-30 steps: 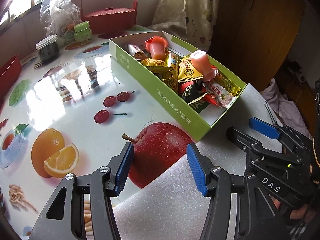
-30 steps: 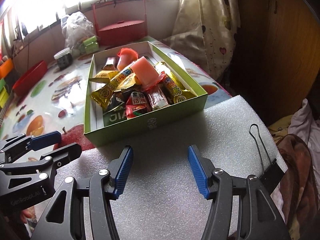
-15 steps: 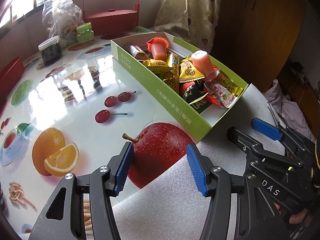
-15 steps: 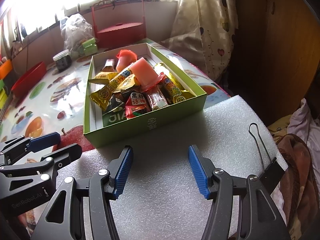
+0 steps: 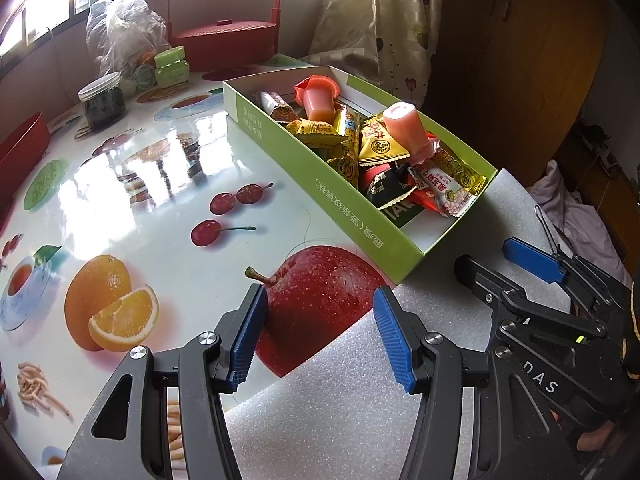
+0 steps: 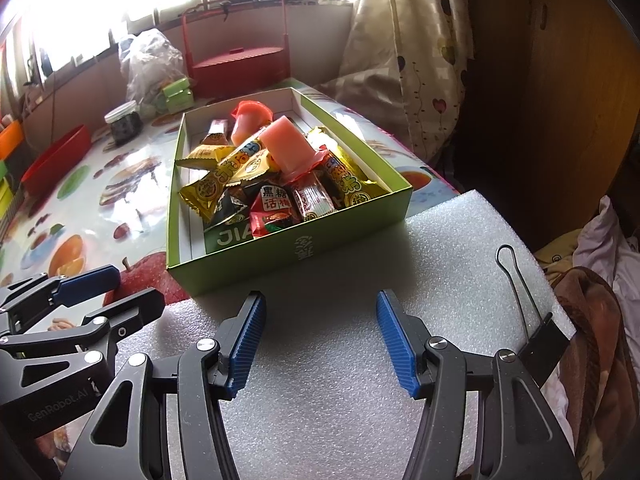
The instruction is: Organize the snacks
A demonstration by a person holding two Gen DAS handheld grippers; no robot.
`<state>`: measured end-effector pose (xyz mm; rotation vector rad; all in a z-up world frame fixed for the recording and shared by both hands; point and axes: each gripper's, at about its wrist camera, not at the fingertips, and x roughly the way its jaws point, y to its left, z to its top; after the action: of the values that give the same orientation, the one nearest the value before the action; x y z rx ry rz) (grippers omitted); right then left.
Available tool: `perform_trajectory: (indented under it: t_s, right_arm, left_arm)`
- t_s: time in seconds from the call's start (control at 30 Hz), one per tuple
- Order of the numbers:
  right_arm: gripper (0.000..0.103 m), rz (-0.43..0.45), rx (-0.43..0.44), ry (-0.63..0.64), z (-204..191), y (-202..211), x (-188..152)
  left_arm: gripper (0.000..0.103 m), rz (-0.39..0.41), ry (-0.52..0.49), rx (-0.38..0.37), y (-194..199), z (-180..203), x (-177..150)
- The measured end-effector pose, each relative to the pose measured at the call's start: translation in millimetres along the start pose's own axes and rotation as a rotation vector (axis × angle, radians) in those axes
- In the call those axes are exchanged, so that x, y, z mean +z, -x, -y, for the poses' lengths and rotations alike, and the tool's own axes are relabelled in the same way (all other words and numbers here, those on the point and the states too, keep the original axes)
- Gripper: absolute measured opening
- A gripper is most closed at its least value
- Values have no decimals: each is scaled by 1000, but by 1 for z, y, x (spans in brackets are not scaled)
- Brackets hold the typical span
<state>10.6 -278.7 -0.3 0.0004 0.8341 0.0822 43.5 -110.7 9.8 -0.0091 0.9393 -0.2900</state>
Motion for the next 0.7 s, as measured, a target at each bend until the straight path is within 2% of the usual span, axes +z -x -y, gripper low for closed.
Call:
perform_trajectory:
  t_s: [0.7]
  right_arm:
    - [58,4,0,0,1,1,0]
  left_arm:
    - [56,2,0,0,1,0,0]
